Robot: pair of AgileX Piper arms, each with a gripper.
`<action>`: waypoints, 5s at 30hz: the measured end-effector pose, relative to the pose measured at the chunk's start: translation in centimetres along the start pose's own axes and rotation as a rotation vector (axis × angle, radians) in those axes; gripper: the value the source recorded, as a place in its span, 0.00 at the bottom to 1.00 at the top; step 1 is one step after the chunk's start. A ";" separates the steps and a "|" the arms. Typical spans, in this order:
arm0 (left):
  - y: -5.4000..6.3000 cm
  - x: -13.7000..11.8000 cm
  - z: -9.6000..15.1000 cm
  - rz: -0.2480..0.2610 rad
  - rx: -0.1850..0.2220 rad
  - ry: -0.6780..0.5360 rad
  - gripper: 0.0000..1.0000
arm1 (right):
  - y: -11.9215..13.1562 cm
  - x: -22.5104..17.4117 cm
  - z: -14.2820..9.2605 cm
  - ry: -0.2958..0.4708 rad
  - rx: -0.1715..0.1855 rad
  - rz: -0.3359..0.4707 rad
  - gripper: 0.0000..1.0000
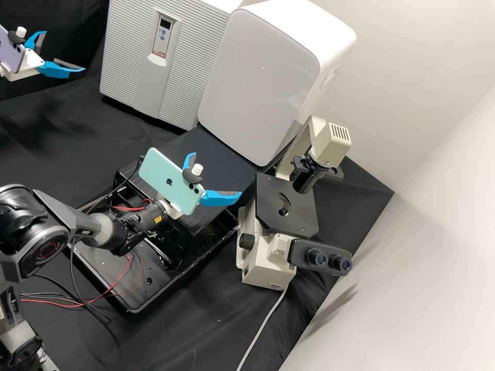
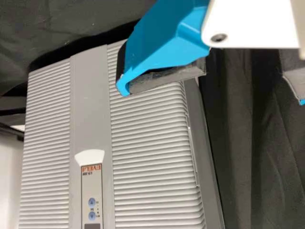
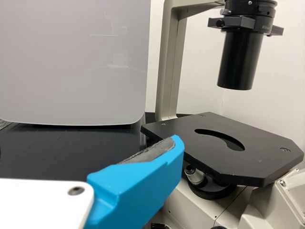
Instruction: Open the incubator door
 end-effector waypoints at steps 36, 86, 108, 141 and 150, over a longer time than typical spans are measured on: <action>3.2 14.4 -12.3 0.109 0.073 -0.483 1.00 | 0.0 0.0 0.0 0.000 0.000 0.000 1.00; -0.2 17.0 -6.7 0.087 -0.130 -0.583 1.00 | 0.0 0.0 0.0 0.000 0.000 0.000 1.00; 1.3 15.6 -5.0 0.076 -0.131 -0.584 1.00 | 0.0 0.0 0.0 0.000 0.000 0.000 1.00; 0.8 14.3 -4.0 0.061 -0.170 -0.544 0.00 | 0.0 0.0 0.0 0.000 0.000 0.000 1.00; 0.8 14.1 -4.1 0.064 -0.182 -0.532 0.00 | 0.0 0.0 0.0 0.000 0.000 0.000 1.00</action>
